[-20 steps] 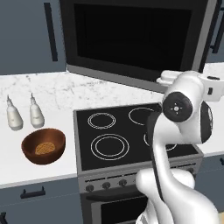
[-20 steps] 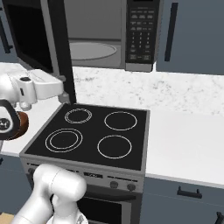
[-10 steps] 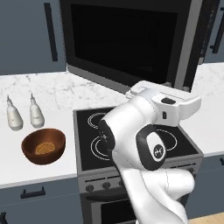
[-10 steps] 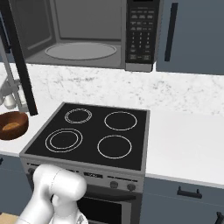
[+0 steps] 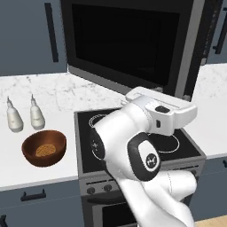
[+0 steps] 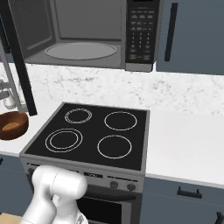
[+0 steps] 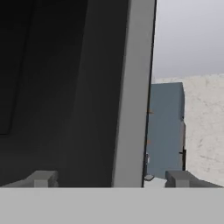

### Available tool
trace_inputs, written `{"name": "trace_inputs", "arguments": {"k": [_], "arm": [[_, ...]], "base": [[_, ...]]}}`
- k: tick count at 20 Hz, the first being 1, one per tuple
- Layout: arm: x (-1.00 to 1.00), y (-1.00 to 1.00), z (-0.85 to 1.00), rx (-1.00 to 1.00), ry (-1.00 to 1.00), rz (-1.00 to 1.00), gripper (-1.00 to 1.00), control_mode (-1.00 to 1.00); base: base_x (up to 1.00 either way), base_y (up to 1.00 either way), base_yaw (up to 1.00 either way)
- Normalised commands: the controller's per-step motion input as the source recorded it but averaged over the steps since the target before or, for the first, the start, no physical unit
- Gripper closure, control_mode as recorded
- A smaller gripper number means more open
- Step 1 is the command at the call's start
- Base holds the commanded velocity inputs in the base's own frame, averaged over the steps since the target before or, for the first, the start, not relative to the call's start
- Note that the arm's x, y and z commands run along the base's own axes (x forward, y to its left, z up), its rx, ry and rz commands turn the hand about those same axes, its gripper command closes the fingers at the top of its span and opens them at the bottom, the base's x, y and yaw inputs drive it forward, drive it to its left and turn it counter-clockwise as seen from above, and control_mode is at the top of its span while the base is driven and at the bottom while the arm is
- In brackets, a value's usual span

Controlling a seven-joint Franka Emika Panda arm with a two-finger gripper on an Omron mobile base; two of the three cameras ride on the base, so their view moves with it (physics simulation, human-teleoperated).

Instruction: Open the microwave, place the bowl with waffle inside the microwave, then close the microwave door and turn it on.

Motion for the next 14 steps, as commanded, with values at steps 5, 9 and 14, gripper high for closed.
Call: {"name": "trace_inputs", "arguments": {"k": [5,9,14], "arm": [[-0.87,-0.02,0.00,0.01,0.00,0.00,-1.00,-1.00],[-0.53,-0.38,-0.04,0.07,0.04,0.35,-1.00,-1.00],[-0.03,-0.96,-0.03,0.24,0.04,0.39,-1.00,-1.00]], "base": [[0.00,0.00,0.00],[0.00,0.00,0.00],[0.00,0.00,0.00]]}}
